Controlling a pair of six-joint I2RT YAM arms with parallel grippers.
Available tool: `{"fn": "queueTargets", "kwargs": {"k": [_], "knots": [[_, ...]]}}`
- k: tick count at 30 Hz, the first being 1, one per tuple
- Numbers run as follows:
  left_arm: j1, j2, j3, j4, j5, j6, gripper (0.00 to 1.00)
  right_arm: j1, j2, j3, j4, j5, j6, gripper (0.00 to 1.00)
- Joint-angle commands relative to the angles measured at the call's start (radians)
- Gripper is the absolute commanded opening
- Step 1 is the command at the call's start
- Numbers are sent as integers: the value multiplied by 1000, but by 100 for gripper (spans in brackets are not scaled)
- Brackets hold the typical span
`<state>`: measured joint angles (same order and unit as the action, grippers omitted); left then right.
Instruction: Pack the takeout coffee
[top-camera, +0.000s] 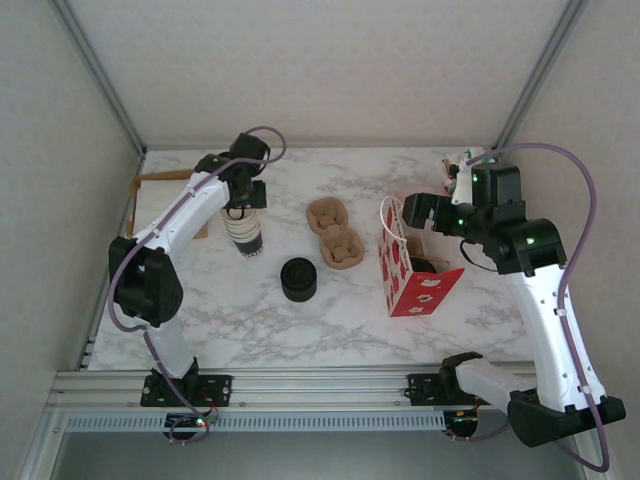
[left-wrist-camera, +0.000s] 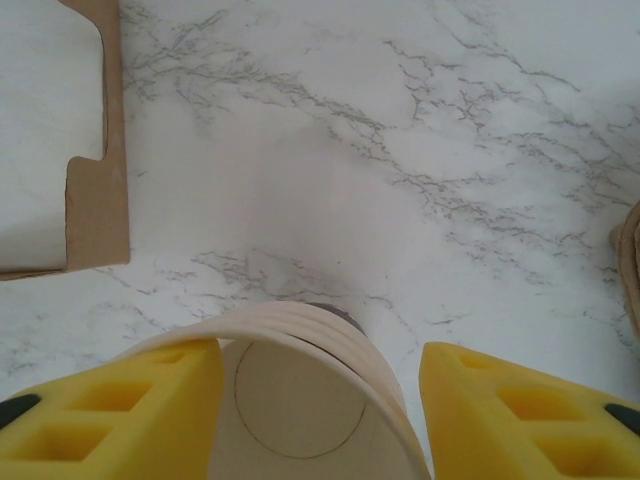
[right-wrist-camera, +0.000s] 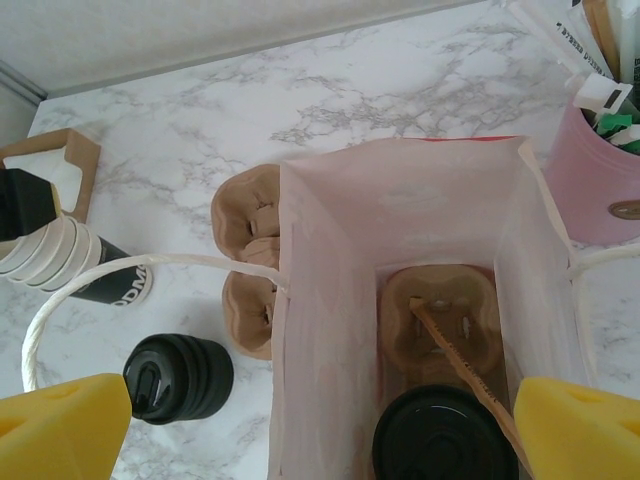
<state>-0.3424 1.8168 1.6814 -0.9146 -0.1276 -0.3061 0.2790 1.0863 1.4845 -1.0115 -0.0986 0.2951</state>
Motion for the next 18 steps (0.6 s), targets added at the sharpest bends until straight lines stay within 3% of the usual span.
{"fn": "queueTargets", "kwargs": {"k": [1, 18], "knots": [[10, -4, 24, -39, -14, 21, 52, -6, -18, -1, -7, 1, -8, 99], [-10, -81, 69, -58, -7, 4, 50, -6, -15, 5, -4, -14, 1, 99]]}}
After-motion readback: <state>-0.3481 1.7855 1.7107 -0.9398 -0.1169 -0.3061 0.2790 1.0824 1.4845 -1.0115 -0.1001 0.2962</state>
